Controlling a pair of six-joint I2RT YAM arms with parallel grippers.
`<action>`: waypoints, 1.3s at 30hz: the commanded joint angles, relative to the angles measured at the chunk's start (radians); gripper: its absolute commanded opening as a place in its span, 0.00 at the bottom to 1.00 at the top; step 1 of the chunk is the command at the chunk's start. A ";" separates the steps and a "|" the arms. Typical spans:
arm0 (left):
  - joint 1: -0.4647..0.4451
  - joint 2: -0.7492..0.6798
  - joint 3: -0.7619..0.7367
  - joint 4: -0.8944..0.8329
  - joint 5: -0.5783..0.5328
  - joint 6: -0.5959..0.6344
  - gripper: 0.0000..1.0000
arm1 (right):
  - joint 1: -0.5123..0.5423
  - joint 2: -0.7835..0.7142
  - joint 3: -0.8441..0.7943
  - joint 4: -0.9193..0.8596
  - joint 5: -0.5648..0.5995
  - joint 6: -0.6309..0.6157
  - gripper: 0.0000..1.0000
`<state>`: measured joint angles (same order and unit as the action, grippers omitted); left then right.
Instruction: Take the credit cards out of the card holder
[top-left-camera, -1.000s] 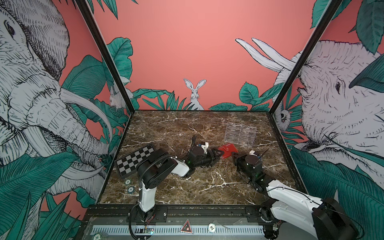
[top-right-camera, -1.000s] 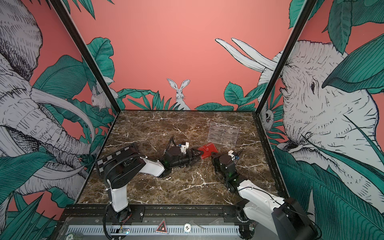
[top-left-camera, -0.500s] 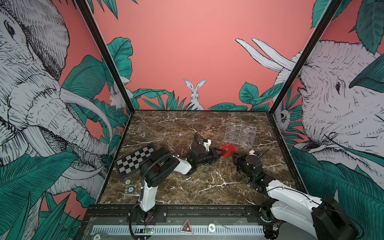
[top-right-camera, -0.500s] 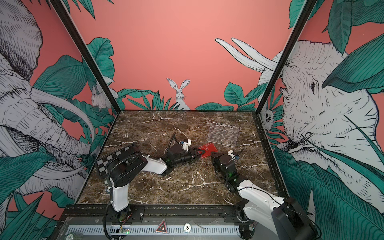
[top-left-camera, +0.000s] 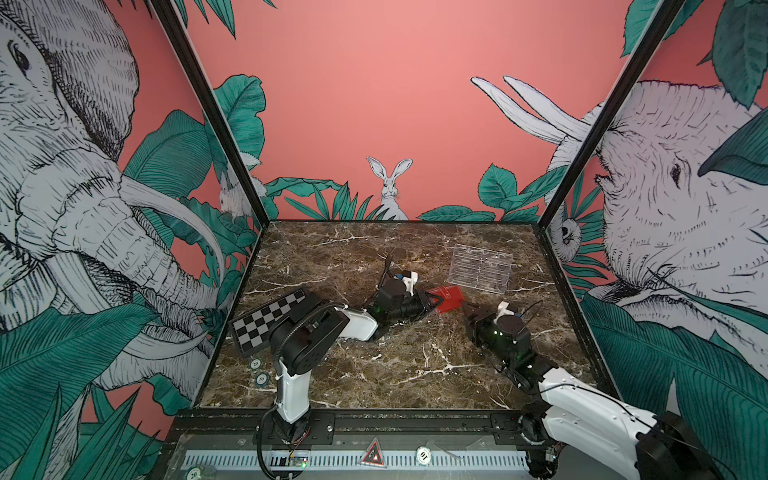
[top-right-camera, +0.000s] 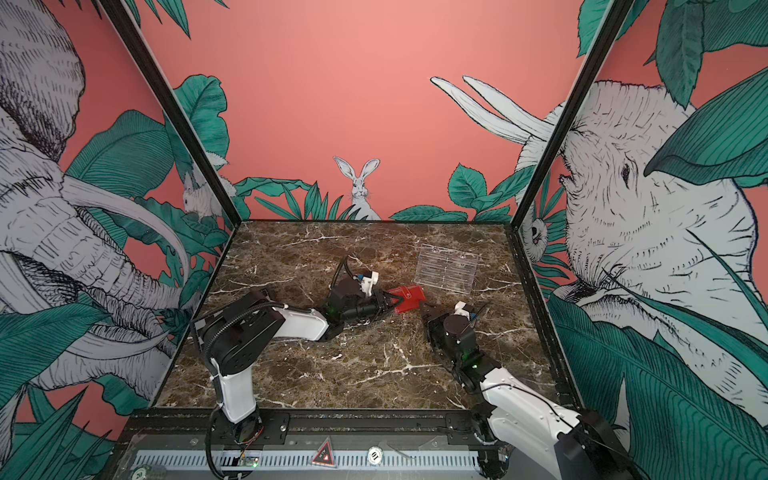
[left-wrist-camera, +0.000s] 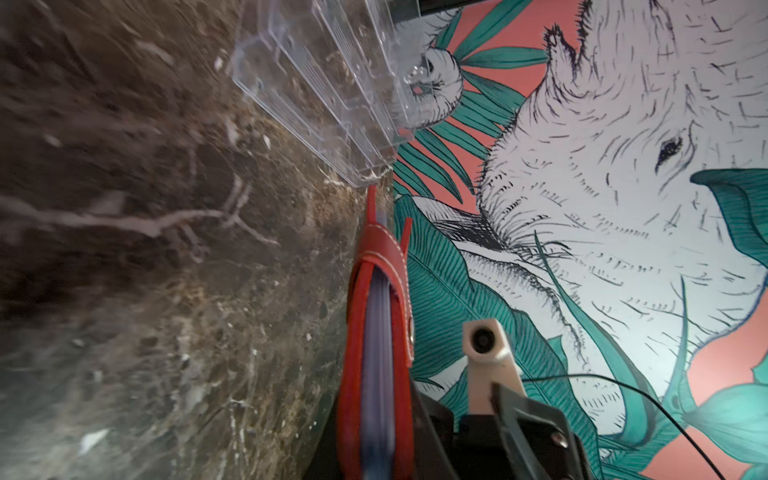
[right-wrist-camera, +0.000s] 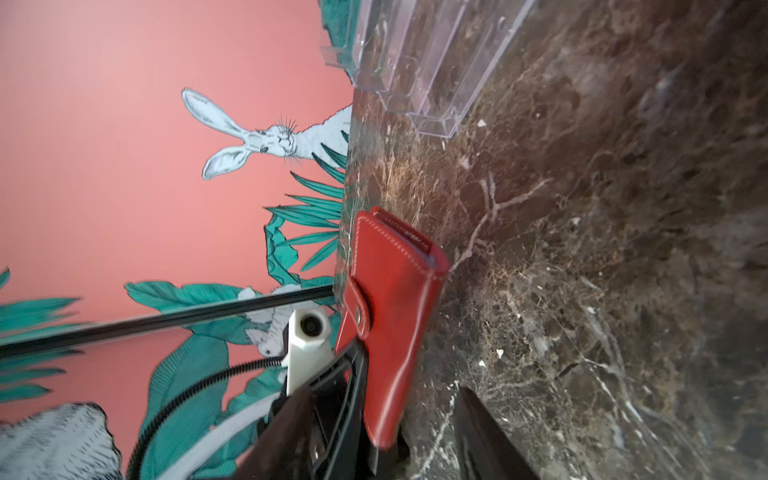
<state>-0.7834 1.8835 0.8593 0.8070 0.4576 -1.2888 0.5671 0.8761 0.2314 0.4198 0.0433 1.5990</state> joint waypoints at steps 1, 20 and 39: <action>0.032 -0.092 0.056 -0.187 0.103 0.169 0.00 | -0.006 -0.072 0.037 -0.132 -0.043 -0.137 0.77; 0.058 -0.198 0.453 -1.447 0.166 1.165 0.00 | -0.018 0.010 0.505 -0.785 -0.282 -1.215 0.92; -0.027 -0.327 0.498 -1.659 0.095 1.630 0.00 | -0.029 0.050 0.353 -0.443 -0.631 -1.641 0.88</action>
<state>-0.8162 1.6516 1.3716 -0.8459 0.5106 0.2390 0.5472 0.9367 0.6140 -0.1223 -0.5014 -0.0132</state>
